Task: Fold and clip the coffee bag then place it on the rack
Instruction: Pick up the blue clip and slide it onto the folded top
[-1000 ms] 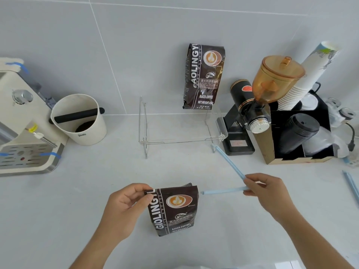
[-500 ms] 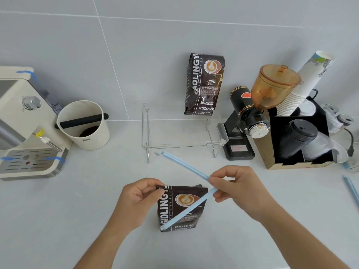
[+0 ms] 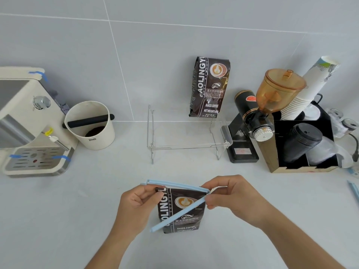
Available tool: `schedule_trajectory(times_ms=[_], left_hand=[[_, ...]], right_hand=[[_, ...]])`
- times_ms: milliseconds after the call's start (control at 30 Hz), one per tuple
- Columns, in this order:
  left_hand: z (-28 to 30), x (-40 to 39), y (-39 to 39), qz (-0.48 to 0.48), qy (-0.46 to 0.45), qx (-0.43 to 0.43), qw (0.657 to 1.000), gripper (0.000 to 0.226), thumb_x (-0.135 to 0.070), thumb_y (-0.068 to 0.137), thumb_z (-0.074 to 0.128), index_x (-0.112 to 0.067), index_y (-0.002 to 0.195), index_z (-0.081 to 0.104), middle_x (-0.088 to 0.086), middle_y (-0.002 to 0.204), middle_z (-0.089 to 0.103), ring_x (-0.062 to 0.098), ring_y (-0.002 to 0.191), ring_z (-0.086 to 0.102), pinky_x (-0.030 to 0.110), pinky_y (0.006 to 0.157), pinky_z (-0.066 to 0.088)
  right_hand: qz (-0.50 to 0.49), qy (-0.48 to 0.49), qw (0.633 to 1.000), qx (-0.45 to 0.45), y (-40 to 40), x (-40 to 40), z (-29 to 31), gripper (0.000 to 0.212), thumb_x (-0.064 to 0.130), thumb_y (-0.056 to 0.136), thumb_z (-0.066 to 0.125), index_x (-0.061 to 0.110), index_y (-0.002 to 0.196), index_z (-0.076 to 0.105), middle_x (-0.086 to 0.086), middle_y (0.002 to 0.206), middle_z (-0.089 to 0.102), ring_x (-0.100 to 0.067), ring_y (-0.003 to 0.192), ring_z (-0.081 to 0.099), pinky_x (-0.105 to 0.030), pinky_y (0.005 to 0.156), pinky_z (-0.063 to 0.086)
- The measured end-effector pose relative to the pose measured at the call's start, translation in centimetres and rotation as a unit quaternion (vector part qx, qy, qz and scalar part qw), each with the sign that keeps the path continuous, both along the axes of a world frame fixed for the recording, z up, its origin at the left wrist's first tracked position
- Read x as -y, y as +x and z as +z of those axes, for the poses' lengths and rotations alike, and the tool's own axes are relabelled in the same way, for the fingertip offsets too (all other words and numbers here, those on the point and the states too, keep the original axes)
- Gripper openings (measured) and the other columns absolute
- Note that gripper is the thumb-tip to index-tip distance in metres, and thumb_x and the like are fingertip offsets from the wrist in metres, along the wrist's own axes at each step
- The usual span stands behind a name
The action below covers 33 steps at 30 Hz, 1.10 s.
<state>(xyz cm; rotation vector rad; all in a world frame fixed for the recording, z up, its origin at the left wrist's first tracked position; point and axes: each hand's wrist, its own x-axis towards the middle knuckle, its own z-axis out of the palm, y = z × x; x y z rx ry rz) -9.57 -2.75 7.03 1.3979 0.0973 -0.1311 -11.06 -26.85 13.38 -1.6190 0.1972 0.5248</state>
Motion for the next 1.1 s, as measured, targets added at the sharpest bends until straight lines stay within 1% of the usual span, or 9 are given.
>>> schedule_trajectory(times_ms=[67,133,200,300,400,600,733,933,1100], left_hand=[[-0.1,0.1,-0.2,0.007,-0.003,-0.001,1.000,0.025,0.020,0.079,0.059,-0.001,0.086,0.072,0.004,0.082,0.080,0.013,0.076,0.075,0.016,0.068,0.057],[-0.2,0.1,-0.2,0.017,0.000,-0.004,1.000,0.025,0.019,0.079,0.060,-0.002,0.083,0.073,0.003,0.079,0.080,0.011,0.072,0.074,0.015,0.066,0.056],[-0.3,0.2,-0.2,0.025,-0.004,-0.011,1.000,0.026,0.019,0.079,0.060,-0.003,0.079,0.073,0.002,0.074,0.079,0.009,0.066,0.072,0.014,0.060,0.055],[-0.5,0.3,-0.1,0.040,-0.013,-0.020,0.999,0.030,0.022,0.077,0.061,-0.005,0.071,0.074,0.001,0.066,0.078,0.009,0.058,0.070,0.015,0.055,0.055],[-0.8,0.0,0.1,0.038,-0.014,-0.016,0.999,0.040,0.022,0.075,0.063,-0.013,0.062,0.077,0.000,0.064,0.077,0.008,0.057,0.070,0.015,0.056,0.055],[-0.9,0.0,0.1,0.031,-0.026,-0.006,0.999,0.043,0.025,0.073,0.062,-0.013,0.062,0.078,0.000,0.066,0.078,0.008,0.060,0.071,0.015,0.060,0.055],[-1.0,0.0,0.1,0.035,-0.016,-0.008,0.999,0.041,0.022,0.073,0.063,-0.015,0.065,0.078,-0.002,0.067,0.078,0.007,0.060,0.071,0.015,0.059,0.056],[-1.3,0.0,-0.2,0.037,-0.003,-0.016,0.999,0.042,0.019,0.076,0.064,-0.019,0.067,0.079,-0.002,0.067,0.078,0.006,0.061,0.070,0.015,0.060,0.056],[-1.4,-0.1,-0.5,0.027,0.002,-0.003,1.000,0.041,0.019,0.074,0.066,-0.019,0.071,0.079,-0.001,0.072,0.079,0.009,0.067,0.071,0.016,0.065,0.056]], right_hand=[[0.002,-0.007,1.000,0.001,0.0,0.0,-0.3,0.027,0.008,0.064,0.079,0.013,0.091,0.079,-0.027,0.084,0.075,-0.026,0.072,0.066,-0.037,0.077,0.048],[-0.011,0.007,1.000,0.006,-0.1,-0.1,-0.5,0.026,0.004,0.062,0.078,0.015,0.086,0.080,-0.020,0.077,0.076,-0.023,0.068,0.067,-0.031,0.074,0.052],[-0.025,0.030,0.999,0.011,-0.2,-0.2,-0.7,0.024,-0.002,0.063,0.076,0.012,0.082,0.079,-0.016,0.073,0.076,-0.019,0.062,0.068,-0.023,0.066,0.054],[-0.045,0.043,0.998,0.016,-0.4,-0.2,-0.9,0.023,-0.015,0.071,0.075,0.004,0.084,0.077,-0.020,0.072,0.074,-0.020,0.058,0.067,-0.020,0.060,0.053],[-0.059,0.035,0.997,0.023,-0.6,-0.2,-1.1,0.022,-0.018,0.075,0.070,0.002,0.085,0.076,-0.021,0.070,0.073,-0.020,0.057,0.066,-0.022,0.062,0.054],[-0.070,0.009,0.997,0.034,-0.9,0.0,-1.0,0.020,-0.012,0.075,0.073,0.004,0.086,0.077,-0.036,0.081,0.071,-0.022,0.063,0.066,-0.029,0.070,0.054],[-0.063,0.006,0.997,0.034,-0.8,-0.6,-1.0,0.025,-0.012,0.076,0.073,0.011,0.081,0.079,-0.020,0.072,0.075,-0.020,0.062,0.068,-0.031,0.070,0.053],[-0.047,-0.015,0.998,0.039,-1.0,-1.0,-0.8,0.032,-0.011,0.077,0.073,0.021,0.078,0.080,-0.009,0.067,0.077,-0.019,0.064,0.069,-0.036,0.073,0.050],[-0.056,-0.044,0.996,0.045,-1.3,-1.3,-1.0,0.032,-0.007,0.077,0.075,0.025,0.077,0.079,-0.009,0.066,0.076,-0.024,0.067,0.064,-0.042,0.071,0.043]])
